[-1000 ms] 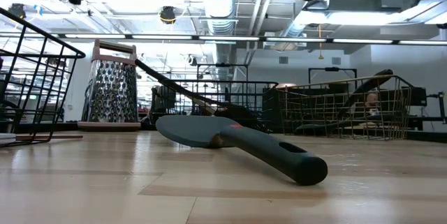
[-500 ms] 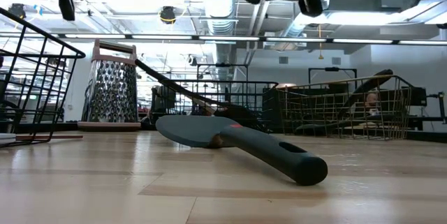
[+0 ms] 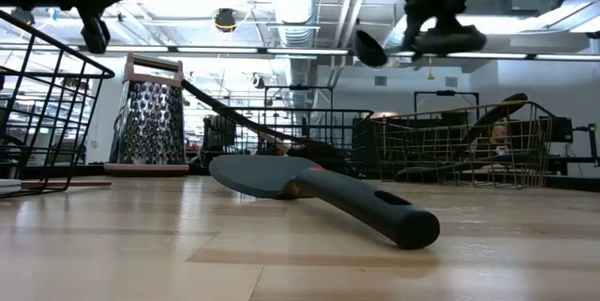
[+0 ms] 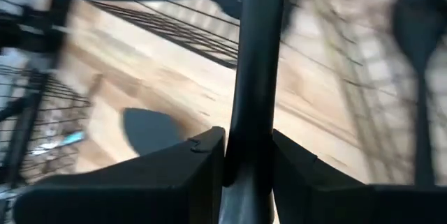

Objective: Pick & Place Kitchen Items
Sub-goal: Put the black ladle into the top right wire basket

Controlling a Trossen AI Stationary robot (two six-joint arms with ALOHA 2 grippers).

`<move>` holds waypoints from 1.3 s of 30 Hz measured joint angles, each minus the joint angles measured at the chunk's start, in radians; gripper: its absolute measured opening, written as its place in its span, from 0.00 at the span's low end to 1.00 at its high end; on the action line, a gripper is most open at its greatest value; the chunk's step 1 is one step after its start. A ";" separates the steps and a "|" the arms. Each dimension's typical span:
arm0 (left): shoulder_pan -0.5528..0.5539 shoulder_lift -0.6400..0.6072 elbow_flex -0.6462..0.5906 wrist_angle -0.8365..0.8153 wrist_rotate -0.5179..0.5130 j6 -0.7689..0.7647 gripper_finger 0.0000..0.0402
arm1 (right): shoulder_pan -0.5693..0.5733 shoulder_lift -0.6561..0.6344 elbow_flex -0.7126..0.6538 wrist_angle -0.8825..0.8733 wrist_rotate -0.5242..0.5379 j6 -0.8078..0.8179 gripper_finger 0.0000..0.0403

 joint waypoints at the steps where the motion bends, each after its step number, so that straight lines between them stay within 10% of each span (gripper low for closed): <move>1: 0.000 0.000 -0.004 0.000 -0.001 -0.009 0.00 | -0.010 0.000 0.000 -0.027 -0.001 -0.004 0.19; 18: 0.000 0.003 -0.073 0.001 0.008 -0.176 0.00 | -0.206 -0.058 0.000 -0.531 -0.101 -0.052 0.19; 39: 0.000 0.004 -0.127 0.011 0.048 -0.171 0.00 | -0.407 0.025 0.000 -0.614 -0.098 -0.215 0.19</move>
